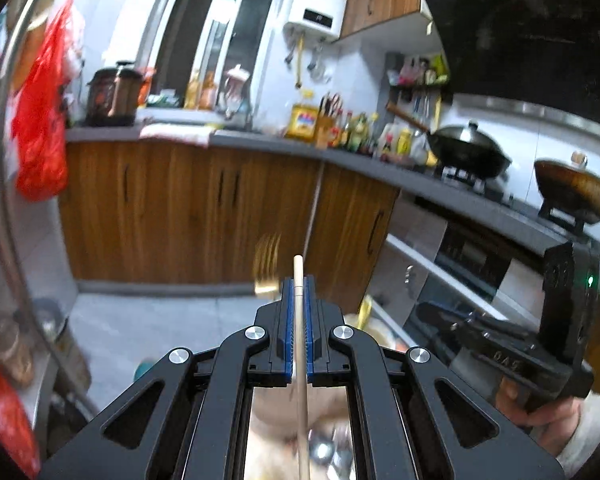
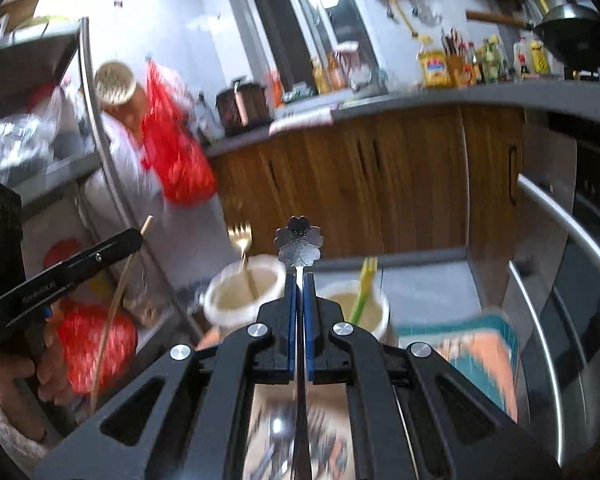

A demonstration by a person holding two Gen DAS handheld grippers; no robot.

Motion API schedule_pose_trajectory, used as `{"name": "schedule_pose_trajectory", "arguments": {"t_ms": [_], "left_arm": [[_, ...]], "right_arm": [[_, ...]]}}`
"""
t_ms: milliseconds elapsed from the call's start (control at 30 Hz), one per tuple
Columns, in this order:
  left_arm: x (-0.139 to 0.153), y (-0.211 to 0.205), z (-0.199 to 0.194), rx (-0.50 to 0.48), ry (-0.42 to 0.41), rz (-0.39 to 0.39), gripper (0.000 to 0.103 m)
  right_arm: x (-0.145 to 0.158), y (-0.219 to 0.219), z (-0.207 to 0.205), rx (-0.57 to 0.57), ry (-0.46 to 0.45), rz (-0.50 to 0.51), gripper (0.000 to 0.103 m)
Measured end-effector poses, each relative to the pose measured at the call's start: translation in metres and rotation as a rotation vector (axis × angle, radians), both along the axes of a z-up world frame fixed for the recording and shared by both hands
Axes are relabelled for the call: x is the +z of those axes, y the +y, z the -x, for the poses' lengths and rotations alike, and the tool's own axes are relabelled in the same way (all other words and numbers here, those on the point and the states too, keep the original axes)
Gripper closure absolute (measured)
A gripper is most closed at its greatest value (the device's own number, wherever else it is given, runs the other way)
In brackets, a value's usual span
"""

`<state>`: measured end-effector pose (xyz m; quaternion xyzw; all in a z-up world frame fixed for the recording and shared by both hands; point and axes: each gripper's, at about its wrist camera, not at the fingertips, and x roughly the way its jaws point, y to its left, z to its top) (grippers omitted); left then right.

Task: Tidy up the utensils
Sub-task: 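Lift the chopstick and flower spoon up toward the ceramic holder with both tools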

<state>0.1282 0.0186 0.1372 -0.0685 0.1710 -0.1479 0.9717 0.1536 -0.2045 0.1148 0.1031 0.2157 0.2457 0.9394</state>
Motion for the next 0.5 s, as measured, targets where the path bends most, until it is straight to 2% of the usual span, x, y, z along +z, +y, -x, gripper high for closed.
{"name": "schedule_pose_trajectory", "arguments": {"t_ms": [133, 233, 300, 400, 500], "left_arm": [[0.018, -0.011, -0.033, -0.011, -0.089, 0.039, 0.098], [0.019, -0.020, -0.050, 0.020, -0.146, 0.006, 0.098], [0.019, -0.022, -0.062, 0.034, -0.175, 0.016, 0.098], [0.017, -0.018, -0.074, 0.048, -0.187, 0.073, 0.098], [0.016, -0.022, -0.080, 0.078, -0.245, 0.081, 0.098]], "right_arm": [[0.013, -0.003, -0.031, -0.030, -0.049, -0.069, 0.100], [0.015, -0.003, -0.048, -0.038, -0.067, -0.116, 0.100], [0.012, 0.001, -0.056, -0.046, -0.093, -0.124, 0.100], [0.005, 0.002, -0.065, -0.056, -0.119, -0.122, 0.100], [-0.005, 0.001, -0.073, -0.071, -0.123, -0.136, 0.100]]}}
